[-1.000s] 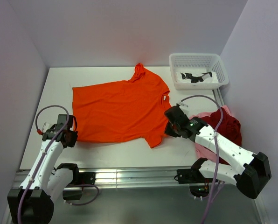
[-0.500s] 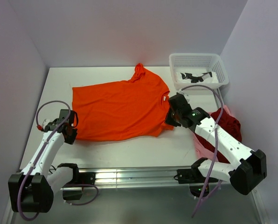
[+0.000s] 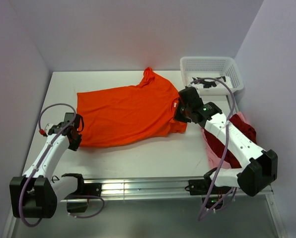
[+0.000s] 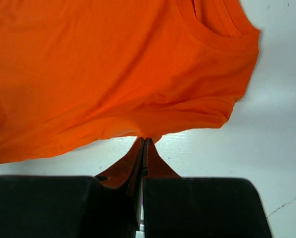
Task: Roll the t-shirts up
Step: Fold the tshirt
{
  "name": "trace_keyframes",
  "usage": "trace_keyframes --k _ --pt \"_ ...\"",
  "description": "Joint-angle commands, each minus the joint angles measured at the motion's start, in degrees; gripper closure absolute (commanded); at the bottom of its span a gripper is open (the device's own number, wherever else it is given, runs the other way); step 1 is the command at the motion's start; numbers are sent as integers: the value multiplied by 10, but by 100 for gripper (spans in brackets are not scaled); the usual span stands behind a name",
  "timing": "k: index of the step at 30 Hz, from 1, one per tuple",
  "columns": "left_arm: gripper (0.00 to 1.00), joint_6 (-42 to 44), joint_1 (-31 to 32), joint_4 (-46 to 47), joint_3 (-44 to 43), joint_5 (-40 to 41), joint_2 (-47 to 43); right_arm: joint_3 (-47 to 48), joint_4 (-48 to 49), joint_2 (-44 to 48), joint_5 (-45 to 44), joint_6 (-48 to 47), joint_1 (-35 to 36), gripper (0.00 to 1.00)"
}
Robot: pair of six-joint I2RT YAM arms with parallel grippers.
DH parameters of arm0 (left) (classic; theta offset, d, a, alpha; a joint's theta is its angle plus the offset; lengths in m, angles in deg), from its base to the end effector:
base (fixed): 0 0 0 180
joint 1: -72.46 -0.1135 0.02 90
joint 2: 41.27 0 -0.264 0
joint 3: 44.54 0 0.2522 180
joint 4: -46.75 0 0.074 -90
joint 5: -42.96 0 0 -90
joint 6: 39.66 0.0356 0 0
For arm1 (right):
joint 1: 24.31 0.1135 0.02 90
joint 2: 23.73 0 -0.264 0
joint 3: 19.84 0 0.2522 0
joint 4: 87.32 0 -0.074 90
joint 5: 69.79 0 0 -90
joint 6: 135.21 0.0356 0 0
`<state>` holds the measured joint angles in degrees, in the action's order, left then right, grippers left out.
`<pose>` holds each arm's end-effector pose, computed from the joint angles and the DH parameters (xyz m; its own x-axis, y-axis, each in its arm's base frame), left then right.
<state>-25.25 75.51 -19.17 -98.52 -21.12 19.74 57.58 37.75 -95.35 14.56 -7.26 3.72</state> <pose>0.1740 0.0063 0.2122 -0.1600 -0.8638 -0.4777 -0.9446 0.2745 -0.1800 0.2305 0.1187 0.3068 -0.7790 0.2786 -0.5618 0.0866 0.9351 0.3437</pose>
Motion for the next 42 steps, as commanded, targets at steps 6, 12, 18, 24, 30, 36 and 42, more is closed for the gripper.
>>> trace_keyframes --k 6,12,18,24,30,36,42 --pt "100 31 1 -6 -51 48 66 74 -2 -45 13 -49 -13 100" --pt "100 69 1 30 -52 42 92 106 -6 -74 15 -66 -23 100" --pt "100 86 1 22 -85 64 152 125 -7 -93 6 -74 -32 100" --pt "100 95 14 25 -114 74 186 133 4 -101 6 -84 -46 100" --pt "100 99 20 16 -142 85 210 152 8 -119 12 -104 -50 100" --pt "100 103 23 12 -160 89 215 178 8 -142 4 -111 -51 100" --pt "100 108 24 18 -172 82 236 205 1 -168 -5 -116 -58 100"
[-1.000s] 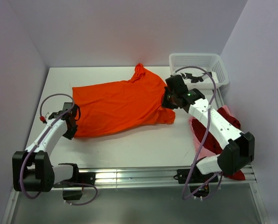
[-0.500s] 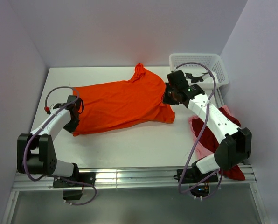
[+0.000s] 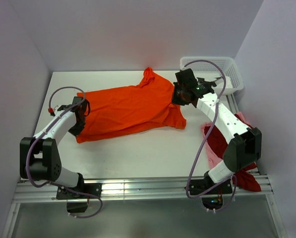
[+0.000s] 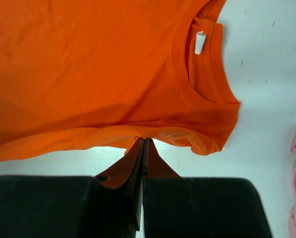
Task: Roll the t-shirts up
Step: Fold the tshirt
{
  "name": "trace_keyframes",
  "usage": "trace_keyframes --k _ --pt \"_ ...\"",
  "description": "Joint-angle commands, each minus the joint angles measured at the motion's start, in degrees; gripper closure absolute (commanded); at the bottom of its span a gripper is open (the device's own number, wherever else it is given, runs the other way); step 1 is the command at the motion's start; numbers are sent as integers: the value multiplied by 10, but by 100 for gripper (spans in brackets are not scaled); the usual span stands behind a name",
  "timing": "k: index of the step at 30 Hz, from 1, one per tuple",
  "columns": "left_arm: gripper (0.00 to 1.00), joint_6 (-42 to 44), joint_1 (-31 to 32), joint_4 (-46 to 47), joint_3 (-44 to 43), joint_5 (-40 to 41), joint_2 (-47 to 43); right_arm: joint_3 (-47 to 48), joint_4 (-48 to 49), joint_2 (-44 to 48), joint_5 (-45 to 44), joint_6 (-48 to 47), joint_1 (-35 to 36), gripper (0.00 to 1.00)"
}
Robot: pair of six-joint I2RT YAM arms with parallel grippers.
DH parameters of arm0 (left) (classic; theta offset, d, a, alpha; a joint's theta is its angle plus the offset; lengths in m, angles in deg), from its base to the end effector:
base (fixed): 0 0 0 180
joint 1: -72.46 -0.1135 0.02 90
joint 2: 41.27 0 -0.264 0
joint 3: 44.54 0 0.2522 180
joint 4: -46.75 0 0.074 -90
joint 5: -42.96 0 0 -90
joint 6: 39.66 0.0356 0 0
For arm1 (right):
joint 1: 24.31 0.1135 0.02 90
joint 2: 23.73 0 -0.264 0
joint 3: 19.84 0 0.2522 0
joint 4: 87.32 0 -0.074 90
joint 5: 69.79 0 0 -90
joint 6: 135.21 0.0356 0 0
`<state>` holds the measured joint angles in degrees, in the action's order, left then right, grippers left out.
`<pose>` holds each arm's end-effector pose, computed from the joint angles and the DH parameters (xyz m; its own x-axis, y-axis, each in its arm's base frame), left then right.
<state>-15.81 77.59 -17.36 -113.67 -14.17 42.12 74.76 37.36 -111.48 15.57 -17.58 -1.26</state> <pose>0.2557 -0.0036 0.2119 -0.3635 -0.7386 -0.5677 -0.9059 0.4223 0.0306 0.3072 0.1276 0.3254 -0.7684 0.1754 -0.6155 0.0174 0.9671 0.2538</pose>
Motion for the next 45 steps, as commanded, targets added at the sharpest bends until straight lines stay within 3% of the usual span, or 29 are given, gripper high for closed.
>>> trace_keyframes --k 1,33,45 --pt "100 15 3 1 -23 12 14 36 4 -13 -16 -14 -10 100" --pt "99 39 5 24 -97 -8 103 156 -14 -147 -12 -22 -41 100" --pt "99 52 -20 46 -85 -15 121 191 -13 -200 -3 -19 -56 100"
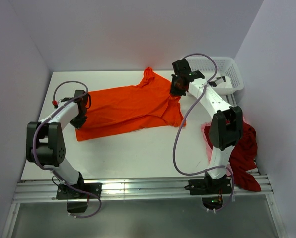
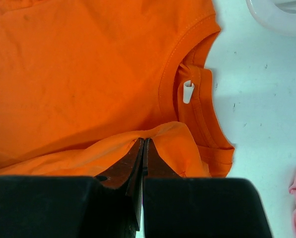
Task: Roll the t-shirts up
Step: Fold the tshirt
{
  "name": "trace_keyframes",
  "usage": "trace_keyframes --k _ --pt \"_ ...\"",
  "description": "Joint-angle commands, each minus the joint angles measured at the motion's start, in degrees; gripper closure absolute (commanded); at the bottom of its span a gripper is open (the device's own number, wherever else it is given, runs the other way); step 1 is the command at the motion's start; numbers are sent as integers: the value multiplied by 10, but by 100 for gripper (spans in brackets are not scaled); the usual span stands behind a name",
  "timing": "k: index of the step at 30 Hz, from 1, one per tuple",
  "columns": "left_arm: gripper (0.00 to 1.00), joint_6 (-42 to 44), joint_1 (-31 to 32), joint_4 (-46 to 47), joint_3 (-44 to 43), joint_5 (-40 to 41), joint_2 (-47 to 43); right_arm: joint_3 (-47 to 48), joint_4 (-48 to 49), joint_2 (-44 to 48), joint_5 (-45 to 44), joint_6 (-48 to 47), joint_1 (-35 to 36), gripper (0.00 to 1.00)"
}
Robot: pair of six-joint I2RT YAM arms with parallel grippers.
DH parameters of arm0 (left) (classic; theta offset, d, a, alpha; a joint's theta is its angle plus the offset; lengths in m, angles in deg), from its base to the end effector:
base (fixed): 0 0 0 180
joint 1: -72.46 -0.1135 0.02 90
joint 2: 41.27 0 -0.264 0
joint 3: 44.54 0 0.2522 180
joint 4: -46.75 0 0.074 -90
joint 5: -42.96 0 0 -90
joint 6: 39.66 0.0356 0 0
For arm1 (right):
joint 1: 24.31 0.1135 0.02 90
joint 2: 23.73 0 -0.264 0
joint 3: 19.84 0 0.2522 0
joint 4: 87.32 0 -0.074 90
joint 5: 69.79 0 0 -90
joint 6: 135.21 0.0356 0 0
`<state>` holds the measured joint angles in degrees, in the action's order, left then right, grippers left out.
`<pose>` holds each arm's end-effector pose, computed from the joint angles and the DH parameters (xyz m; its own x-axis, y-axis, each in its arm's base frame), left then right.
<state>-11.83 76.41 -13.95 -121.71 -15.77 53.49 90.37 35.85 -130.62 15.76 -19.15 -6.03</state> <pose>0.3041 -0.0025 0.1981 -0.4152 -0.7290 -0.5442 -0.8855 0.4611 0.0578 0.3936 0.1271 0.2927 -0.8039 0.1957 -0.5616 0.0938 0.9742 0.2052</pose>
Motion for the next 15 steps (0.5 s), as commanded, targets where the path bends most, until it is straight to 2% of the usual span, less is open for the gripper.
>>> trace_keyframes --k 1,15 --pt "99 12 -11 12 -5 2 9 37 1 -11 -6 -2 -9 100" --pt "96 16 -18 29 -7 -5 30 55 0 -42 -7 0 -13 100"
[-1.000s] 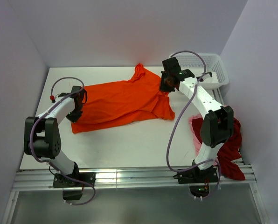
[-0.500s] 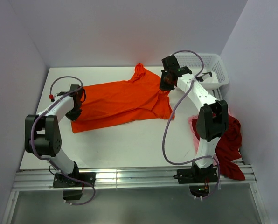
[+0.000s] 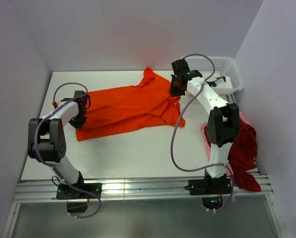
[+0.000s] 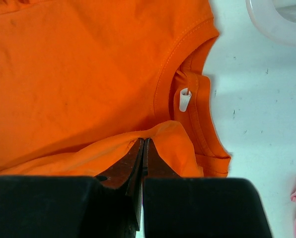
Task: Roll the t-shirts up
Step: Fold the tshirt
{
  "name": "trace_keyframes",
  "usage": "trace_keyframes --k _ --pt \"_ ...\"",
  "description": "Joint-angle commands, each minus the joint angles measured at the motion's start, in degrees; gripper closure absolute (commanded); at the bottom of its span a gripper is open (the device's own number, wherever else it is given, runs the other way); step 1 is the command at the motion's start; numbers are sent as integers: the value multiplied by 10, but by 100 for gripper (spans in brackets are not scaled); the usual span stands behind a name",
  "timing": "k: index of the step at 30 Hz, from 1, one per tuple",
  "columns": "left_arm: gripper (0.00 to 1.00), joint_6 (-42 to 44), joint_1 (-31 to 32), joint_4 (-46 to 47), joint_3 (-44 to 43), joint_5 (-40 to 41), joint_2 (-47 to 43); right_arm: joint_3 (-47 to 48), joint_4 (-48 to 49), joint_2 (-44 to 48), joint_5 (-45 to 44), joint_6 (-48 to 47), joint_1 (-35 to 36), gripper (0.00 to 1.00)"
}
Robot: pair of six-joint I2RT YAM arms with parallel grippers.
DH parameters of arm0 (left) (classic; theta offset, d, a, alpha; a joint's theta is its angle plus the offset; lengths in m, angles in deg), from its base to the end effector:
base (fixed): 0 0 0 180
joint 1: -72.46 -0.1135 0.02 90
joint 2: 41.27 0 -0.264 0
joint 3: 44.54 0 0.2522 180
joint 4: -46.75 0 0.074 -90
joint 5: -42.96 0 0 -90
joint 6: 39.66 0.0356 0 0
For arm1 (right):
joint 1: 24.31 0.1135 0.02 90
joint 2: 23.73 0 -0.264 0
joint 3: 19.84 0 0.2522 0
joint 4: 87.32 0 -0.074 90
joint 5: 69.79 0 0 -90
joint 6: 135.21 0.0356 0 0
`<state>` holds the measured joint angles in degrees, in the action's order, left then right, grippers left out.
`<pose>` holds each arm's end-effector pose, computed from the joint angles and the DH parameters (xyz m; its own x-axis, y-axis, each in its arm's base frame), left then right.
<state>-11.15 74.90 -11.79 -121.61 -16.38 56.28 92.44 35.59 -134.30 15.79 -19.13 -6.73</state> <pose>0.3114 0.0049 0.1843 -0.4151 -0.7389 -0.5308 -0.8907 0.4489 0.0716 0.4079 0.1264 0.2781 -0.8187 0.2004 -0.5382 0.1119 0.9748 0.1928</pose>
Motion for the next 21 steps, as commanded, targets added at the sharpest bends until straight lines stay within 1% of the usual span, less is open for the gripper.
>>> trace_keyframes --k 1,7,9,12,14,15,16,17,18,21 --pt "94 9 -3 9 -9 2 2 36 3 -8 -8 0 -7 100" --pt "87 19 -4 25 -7 -1 -4 63 0 -33 -2 1 -7 100" --pt "85 22 -6 28 -5 -8 -5 83 -3 -43 -3 3 -7 100" --pt "80 26 -12 36 -5 -17 -4 100 -3 -66 -2 2 -7 100" --pt "67 30 -13 42 -7 -18 -6 114 -4 -83 -2 3 -8 98" --pt "58 29 -13 40 -8 -16 -6 117 -4 -88 -1 4 -9 97" --pt "46 30 -13 43 -9 -14 -8 123 -2 -97 7 6 -10 96" --pt "42 33 -13 45 -8 -14 -10 125 2 -100 12 8 -10 95" --pt "40 33 -14 46 -9 -12 -11 126 11 -103 17 9 -12 94" --pt "39 36 -17 40 -18 -8 -14 141 19 -120 32 13 -15 94"
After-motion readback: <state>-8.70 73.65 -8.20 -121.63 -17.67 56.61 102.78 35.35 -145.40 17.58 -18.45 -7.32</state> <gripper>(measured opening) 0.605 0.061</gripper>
